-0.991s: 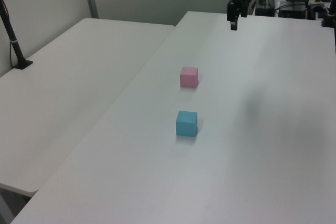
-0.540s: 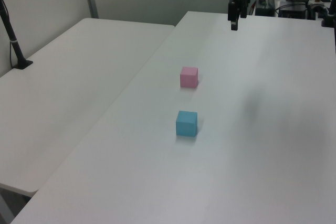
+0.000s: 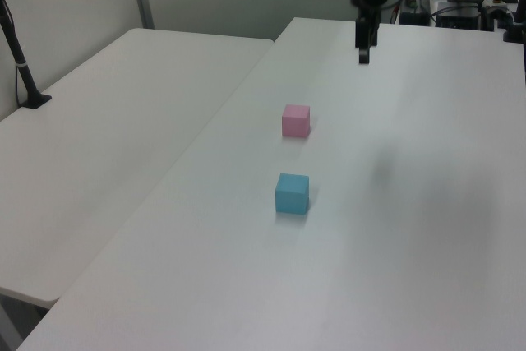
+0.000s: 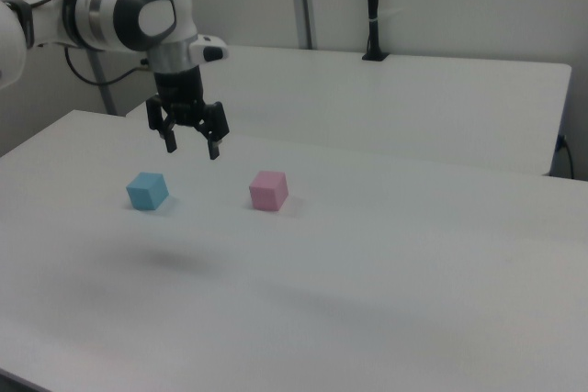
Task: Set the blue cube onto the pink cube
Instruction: 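Move the gripper down over the light-blue cube and close on it, then lift the light-blue cube and carry it over the pink cube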
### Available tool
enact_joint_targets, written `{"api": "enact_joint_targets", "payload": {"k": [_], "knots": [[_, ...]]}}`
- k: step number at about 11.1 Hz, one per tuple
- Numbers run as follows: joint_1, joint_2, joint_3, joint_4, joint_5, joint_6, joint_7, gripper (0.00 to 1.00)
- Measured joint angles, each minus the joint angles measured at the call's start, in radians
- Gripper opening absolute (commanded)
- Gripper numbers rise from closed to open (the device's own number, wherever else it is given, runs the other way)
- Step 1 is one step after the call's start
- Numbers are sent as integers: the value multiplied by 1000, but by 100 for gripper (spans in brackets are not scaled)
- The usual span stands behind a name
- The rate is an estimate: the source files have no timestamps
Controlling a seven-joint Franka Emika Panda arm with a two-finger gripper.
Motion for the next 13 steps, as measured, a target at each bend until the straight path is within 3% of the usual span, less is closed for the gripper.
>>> {"api": "enact_joint_targets", "payload": {"k": [2, 7, 11, 12, 13], "knots": [[75, 65, 4, 0, 17, 61, 38, 100], [280, 213, 10, 3, 19, 277, 285, 100], [342, 345, 9, 63, -1, 376, 431, 100], [342, 368, 8, 70, -4, 421, 442, 94], [345, 388, 8, 73, -22, 448, 450, 62]]}}
